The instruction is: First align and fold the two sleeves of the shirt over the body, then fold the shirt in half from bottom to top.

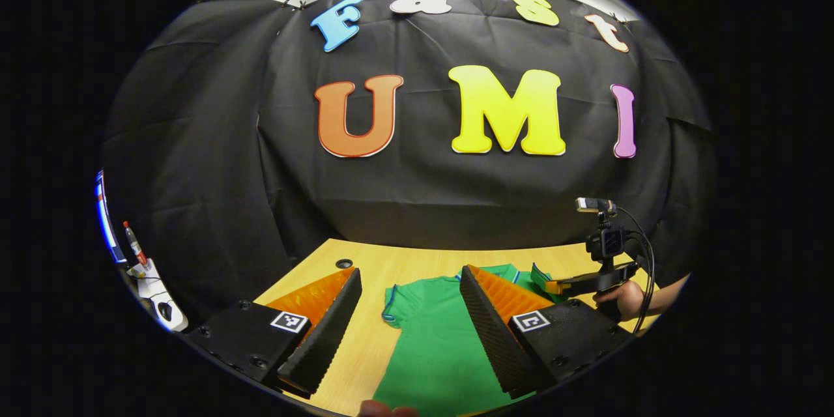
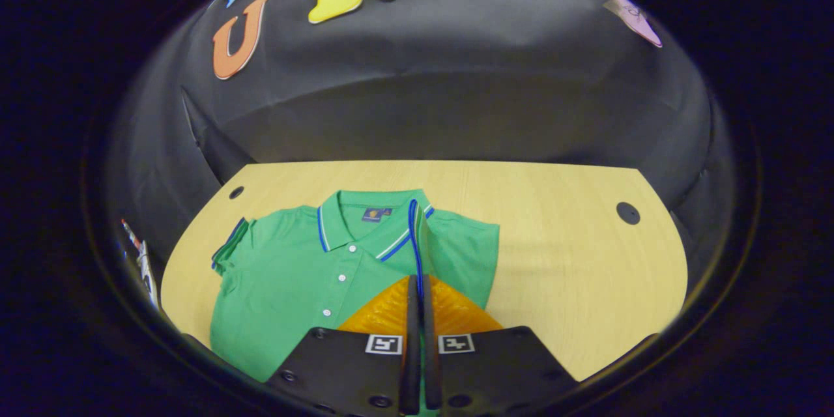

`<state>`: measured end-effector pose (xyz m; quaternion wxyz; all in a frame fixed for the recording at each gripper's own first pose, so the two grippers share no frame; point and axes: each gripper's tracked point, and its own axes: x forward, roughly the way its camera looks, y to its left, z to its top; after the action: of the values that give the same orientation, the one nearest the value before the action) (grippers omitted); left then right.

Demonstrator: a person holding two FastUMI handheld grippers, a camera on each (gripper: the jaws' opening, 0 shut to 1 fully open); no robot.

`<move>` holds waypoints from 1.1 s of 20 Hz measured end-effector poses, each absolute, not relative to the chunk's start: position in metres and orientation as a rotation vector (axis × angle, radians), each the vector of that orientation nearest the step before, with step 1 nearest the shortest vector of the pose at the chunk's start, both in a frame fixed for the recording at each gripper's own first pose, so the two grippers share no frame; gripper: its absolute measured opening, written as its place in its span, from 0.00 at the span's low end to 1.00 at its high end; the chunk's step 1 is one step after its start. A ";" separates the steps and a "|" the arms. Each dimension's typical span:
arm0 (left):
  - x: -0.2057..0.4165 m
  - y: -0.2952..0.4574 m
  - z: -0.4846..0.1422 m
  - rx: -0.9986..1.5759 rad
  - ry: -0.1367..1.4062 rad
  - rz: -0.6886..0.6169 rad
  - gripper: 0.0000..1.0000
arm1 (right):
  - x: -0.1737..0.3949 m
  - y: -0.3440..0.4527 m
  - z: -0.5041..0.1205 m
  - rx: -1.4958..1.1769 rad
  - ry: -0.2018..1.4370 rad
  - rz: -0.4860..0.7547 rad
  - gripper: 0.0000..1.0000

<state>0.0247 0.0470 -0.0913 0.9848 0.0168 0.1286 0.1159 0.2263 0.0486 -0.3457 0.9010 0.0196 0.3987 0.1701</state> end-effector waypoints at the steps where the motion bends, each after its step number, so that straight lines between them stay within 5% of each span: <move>1: 0.022 0.053 -0.091 0.034 0.261 0.239 0.98 | 0.223 0.052 -0.348 0.036 0.827 0.351 0.04; 2: 0.019 0.059 -0.092 0.030 0.266 0.246 0.98 | 0.220 0.057 -0.345 0.044 0.818 0.361 0.04; 3: 0.017 0.065 -0.092 0.024 0.268 0.256 0.98 | 0.218 0.059 -0.343 0.032 0.812 0.354 0.17; 5: 0.014 0.072 -0.093 0.012 0.271 0.264 0.98 | 0.211 0.060 -0.332 0.038 0.794 0.351 0.13; 10: 0.018 0.079 -0.105 -0.039 0.284 0.209 0.98 | 0.184 0.042 -0.283 0.027 0.723 0.344 1.00; 22: 0.104 0.106 -0.205 -0.175 0.501 0.080 0.97 | 0.067 -0.027 -0.179 0.000 0.619 0.332 0.96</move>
<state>0.1035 0.1060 -0.2054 0.9642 -0.0867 0.2476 0.0396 0.0665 -0.0270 -0.1794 0.9389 0.0002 0.3033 0.1627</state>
